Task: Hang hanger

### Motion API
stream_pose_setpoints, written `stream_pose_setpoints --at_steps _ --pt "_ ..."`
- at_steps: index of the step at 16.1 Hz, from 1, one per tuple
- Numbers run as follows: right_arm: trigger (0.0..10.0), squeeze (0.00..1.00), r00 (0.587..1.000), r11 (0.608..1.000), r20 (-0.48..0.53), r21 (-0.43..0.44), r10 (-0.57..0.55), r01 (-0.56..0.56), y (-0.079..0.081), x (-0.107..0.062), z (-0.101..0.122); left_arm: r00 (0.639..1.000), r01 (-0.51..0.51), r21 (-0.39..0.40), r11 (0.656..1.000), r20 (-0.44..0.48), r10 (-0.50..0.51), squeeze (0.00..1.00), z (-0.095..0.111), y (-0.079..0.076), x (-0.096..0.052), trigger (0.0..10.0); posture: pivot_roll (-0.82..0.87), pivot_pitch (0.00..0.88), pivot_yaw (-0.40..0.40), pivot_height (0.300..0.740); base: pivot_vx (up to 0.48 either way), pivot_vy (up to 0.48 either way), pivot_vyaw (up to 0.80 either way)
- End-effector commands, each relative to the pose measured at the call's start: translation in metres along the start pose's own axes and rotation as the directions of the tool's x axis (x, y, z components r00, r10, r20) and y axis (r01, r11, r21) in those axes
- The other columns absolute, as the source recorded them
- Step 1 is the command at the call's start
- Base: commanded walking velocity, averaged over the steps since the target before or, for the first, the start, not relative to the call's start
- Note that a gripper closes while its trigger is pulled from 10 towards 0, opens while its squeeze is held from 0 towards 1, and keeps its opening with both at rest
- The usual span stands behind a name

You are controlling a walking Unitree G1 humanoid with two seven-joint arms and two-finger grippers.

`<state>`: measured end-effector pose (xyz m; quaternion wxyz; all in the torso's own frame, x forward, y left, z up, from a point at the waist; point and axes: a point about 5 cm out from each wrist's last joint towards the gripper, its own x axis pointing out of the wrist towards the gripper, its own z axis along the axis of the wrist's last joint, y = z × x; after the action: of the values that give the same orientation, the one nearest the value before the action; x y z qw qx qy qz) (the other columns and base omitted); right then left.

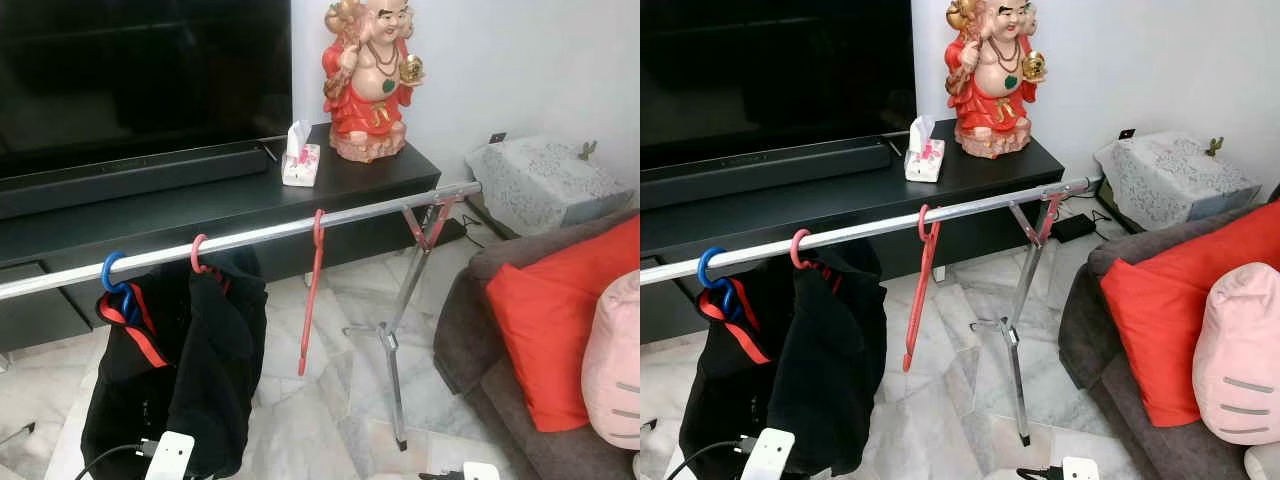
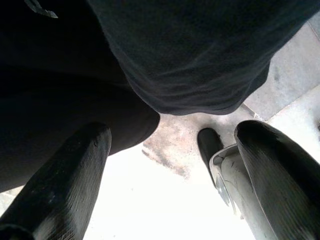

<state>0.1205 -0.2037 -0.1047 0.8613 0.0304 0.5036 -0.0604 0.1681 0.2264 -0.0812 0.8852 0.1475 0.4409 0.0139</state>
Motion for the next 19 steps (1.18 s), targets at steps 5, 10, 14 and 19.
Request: stream_pose_setpoints --at_steps 5,10,14,19 --pt "10.0 0.0 1.0 1.0 0.003 0.003 -0.009 0.009 -0.002 0.0 0.001 1.0 0.01 0.005 1.0 -0.009 -0.01 0.0 -0.001 -0.003 0.0 10.0 -0.09 0.0 -0.043 0.74 0.0 0.0 0.0" --pt "10.0 0.0 0.999 1.0 0.038 0.029 0.01 -0.012 -0.002 0.001 0.009 0.999 0.033 -0.026 0.999 0.03 -0.032 0.0 0.012 -0.012 0.003 10.0 -0.09 0.0 -0.056 0.74 0.0 0.0 0.0" --pt "10.0 0.0 0.999 0.999 0.039 0.032 0.011 -0.013 -0.001 0.001 0.01 0.999 0.031 -0.029 0.999 0.03 -0.03 0.0 0.012 -0.012 0.003 10.0 -0.09 0.0 -0.056 0.74 0.0 0.0 0.0" --pt "10.0 0.0 0.999 0.999 0.04 0.03 0.013 -0.014 -0.002 0.001 0.01 0.998 0.031 -0.061 0.998 0.049 -0.028 0.0 0.015 -0.011 0.003 10.0 -0.09 0.0 -0.06 0.74 0.0 0.0 0.0"
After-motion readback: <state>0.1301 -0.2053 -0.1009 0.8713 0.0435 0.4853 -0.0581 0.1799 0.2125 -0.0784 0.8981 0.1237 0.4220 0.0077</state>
